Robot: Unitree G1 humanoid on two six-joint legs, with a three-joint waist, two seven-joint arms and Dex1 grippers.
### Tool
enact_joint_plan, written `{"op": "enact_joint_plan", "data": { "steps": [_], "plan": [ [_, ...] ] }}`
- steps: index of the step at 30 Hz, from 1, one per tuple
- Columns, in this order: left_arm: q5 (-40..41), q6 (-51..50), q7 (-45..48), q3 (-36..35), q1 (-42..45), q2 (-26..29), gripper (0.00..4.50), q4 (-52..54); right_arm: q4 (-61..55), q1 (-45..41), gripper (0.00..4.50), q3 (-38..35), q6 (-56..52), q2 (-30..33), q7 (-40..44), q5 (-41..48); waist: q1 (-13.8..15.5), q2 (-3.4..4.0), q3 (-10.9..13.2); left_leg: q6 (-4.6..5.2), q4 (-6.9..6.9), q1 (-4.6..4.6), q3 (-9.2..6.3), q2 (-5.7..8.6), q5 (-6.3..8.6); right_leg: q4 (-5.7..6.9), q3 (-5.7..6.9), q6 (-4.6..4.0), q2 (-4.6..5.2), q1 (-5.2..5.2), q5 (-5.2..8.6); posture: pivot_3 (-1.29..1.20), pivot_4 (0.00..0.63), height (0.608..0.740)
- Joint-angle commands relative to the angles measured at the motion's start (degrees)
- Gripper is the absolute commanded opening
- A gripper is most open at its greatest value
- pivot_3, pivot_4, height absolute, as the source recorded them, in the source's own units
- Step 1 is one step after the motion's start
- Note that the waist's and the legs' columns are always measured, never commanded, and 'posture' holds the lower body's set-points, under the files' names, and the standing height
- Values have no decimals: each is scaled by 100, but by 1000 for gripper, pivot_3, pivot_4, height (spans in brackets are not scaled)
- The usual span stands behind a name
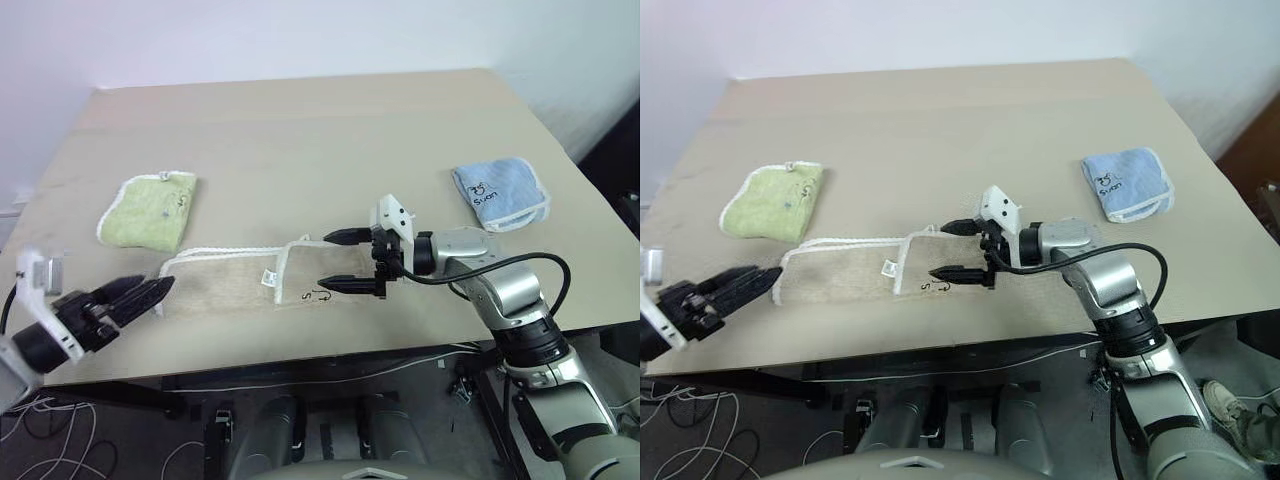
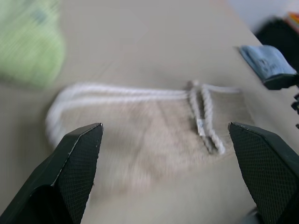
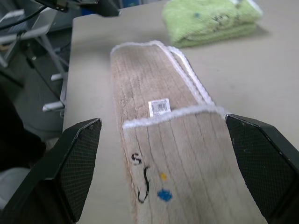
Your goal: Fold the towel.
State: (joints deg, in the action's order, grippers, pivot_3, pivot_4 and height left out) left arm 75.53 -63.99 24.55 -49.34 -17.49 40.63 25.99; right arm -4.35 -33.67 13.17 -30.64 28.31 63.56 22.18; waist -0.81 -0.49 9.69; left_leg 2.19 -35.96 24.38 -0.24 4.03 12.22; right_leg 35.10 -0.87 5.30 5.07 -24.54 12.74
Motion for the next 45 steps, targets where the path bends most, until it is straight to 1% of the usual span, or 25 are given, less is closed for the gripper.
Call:
{"op": "enact_joint_plan", "data": {
  "steps": [1,2,4,5,8,12,17,24,32,35,38,39,45],
  "plan": [
    [1213,204,-875,-441,-303,-175,4500,212,116,-196,4465,7,296,65,167,-114,16,-3,-1,1,0,0,0,0,1,-1,0,0,2,1,0,0,150,740],
    [1530,285,-1121,-433,-423,-204,4500,189,160,-220,4465,12,341,64,197,-140,20,-7,1,1,0,0,0,0,1,-2,1,-1,2,1,1,0,150,740],
    [2268,493,-1884,-209,-656,-250,4500,58,270,-277,4465,48,429,82,272,-223,2,-7,0,0,2,1,0,0,1,-1,1,-1,3,0,1,0,150,740],
    [2497,578,-2181,-55,-759,-255,4500,31,319,-295,4465,66,498,96,302,-275,-1,-7,0,0,4,0,0,0,1,-1,0,-2,3,0,1,0,150,740],
    [2931,824,-2957,456,-855,-195,4500,-144,416,-326,4465,79,590,127,347,-371,5,-5,1,0,9,0,0,0,1,-2,0,-3,4,-2,1,0,150,740],
    [3446,1118,-3628,885,-838,-53,4500,-375,405,-319,4465,39,595,180,372,-409,-1,-5,1,0,11,2,1,0,1,-2,0,-4,4,-2,2,0,150,740],
    [3547,1498,-4092,1368,-283,-70,4500,-859,329,-232,4465,-61,578,347,303,-428,17,-6,1,-1,21,2,1,1,1,-8,1,-6,5,-7,3,0,150,740],
    [3741,1517,-4421,1706,76,6,4500,-1340,199,-128,4465,-117,536,457,156,-395,4,-5,0,-1,42,3,4,2,1,-20,-1,-16,4,-10,9,0,150,740],
    [3747,1520,-4486,1686,212,-157,4500,-1476,137,-17,4465,-138,535,508,-4,-413,23,-2,-1,-2,55,1,5,2,0,-26,0,-18,8,-2,10,0,150,740],
    [3747,1489,-4491,1752,314,-184,3891,-1521,111,-15,4500,-156,487,479,-66,-367,27,-2,-1,-2,59,0,4,2,0,-25,2,-18,9,-2,10,0,150,740],
    [3747,1461,-4531,1793,380,-193,2845,-1535,87,-6,4500,-165,467,491,-90,-357,21,-3,-1,-2,60,0,5,2,0,-25,1,-18,9,-1,10,0,150,740],
    [3747,1455,-4549,1798,402,-194,2569,-1550,81,-3,4500,-171,456,494,-98,-355,18,-4,-1,-2,60,1,5,3,0,-26,1,-18,9,-2,10,0,150,740],
    [3747,1437,-4532,1728,499,-228,355,-1608,60,27,4500,-210,450,532,-154,-360,5,-4,-1,-2,76,4,4,3,0,-59,2,-17,7,-3,9,0,150,740]
  ]
}}
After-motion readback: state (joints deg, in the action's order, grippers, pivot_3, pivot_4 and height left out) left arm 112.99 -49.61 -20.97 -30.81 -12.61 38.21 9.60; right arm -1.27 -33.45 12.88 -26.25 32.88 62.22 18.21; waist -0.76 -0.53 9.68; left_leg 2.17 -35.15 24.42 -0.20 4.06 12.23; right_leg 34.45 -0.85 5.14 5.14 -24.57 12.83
